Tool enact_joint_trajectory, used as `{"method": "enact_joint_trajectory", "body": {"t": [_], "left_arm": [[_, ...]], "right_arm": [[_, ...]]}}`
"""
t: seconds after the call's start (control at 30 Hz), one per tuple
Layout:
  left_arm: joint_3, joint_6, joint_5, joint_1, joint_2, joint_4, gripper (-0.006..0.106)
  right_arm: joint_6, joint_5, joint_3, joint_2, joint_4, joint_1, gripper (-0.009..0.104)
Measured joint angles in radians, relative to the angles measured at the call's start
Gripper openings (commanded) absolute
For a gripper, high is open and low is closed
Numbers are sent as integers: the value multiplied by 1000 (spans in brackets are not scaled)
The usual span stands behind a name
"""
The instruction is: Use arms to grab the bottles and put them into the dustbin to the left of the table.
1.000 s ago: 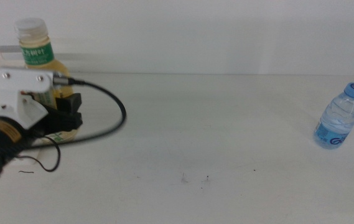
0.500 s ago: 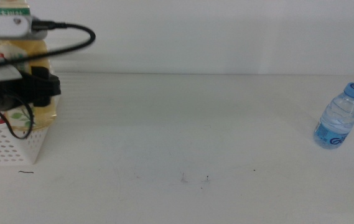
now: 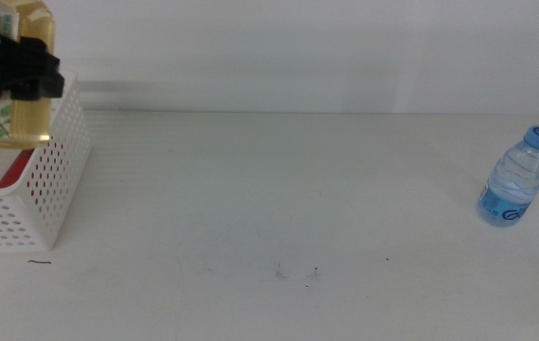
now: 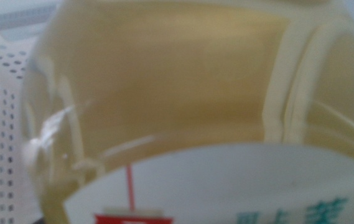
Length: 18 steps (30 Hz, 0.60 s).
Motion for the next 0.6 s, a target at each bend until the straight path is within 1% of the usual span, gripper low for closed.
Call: {"method": "enact_joint_trajectory", "body": {"t": [0.17,0.37,0.6], "left_arm": [[-163,63,128,61,117,-6,26],[-376,118,298,138,278,-52,26],[-496,147,347,232,438,-61,26]], "right_arm": [[0,0,0,0,0,0,93],[0,0,0,0,0,0,93],[0,0,0,0,0,0,93]]}}
